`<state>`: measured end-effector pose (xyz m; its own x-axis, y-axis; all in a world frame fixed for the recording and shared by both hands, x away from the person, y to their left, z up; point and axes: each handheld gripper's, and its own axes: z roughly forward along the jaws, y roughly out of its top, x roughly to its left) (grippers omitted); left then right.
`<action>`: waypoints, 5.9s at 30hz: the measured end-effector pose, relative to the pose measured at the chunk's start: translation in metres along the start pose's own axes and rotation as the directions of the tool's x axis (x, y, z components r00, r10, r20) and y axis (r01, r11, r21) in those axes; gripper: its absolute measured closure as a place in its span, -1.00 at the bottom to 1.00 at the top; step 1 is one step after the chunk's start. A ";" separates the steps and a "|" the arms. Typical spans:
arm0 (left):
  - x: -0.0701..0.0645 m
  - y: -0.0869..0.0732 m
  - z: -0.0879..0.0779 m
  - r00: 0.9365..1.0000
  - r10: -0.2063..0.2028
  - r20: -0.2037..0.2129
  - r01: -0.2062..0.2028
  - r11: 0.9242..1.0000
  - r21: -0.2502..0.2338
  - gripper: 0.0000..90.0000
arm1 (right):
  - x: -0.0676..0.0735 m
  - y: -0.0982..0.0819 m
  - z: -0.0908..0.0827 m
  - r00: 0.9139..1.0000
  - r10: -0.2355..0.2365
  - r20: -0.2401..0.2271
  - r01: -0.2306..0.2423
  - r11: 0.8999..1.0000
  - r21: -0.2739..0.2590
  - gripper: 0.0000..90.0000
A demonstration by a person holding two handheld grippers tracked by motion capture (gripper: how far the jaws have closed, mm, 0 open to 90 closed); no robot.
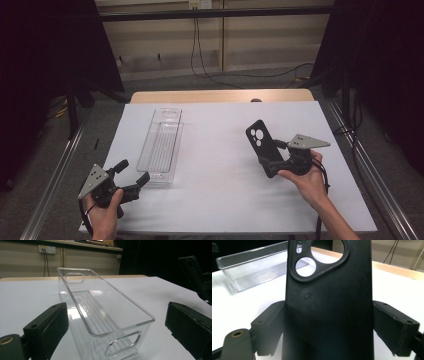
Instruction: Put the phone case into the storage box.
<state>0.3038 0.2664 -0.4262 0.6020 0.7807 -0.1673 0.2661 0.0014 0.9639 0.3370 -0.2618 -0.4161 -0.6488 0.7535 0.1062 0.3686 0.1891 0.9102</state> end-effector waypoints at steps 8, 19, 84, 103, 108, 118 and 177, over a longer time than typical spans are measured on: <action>-0.003 0.002 0.002 0.999 0.028 0.024 -0.028 1.000 0.009 -0.89 | 0.004 -0.015 -0.013 1.000 0.000 -0.031 -0.002 0.999 -0.044 -0.67; -0.021 0.012 0.009 0.989 0.093 0.116 -0.096 0.995 0.019 -0.92 | 0.013 -0.020 -0.014 0.995 -0.027 -0.098 0.021 0.998 -0.058 -0.67; -0.100 0.037 0.102 0.792 0.085 0.605 -0.226 0.961 0.161 -0.92 | 0.064 -0.025 0.012 0.928 -0.097 -0.361 0.096 0.995 -0.020 -0.68; -0.105 0.048 0.128 0.705 0.072 0.706 -0.245 0.958 0.147 -0.94 | 0.066 -0.023 0.011 0.896 -0.146 -0.418 0.135 0.989 -0.056 -0.68; -0.111 0.049 0.134 0.681 0.067 0.729 -0.248 0.958 0.144 -0.95 | 0.066 -0.022 0.010 0.890 -0.147 -0.432 0.130 0.989 -0.067 -0.68; -0.114 0.052 0.144 0.637 0.066 0.768 -0.257 0.957 0.131 -0.95 | 0.064 -0.021 0.009 0.879 -0.141 -0.455 0.120 0.990 -0.075 -0.68; -0.129 0.052 0.165 0.474 0.081 0.877 -0.278 0.959 0.062 -0.82 | 0.066 -0.023 0.012 0.820 -0.121 -0.559 0.115 0.992 -0.047 -0.68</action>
<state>0.3647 0.0629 -0.3885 0.9669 -0.1779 -0.1827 0.1342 -0.2546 0.9577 0.2932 -0.2087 -0.4343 -0.9491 0.2426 0.2009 0.2603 0.2448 0.9340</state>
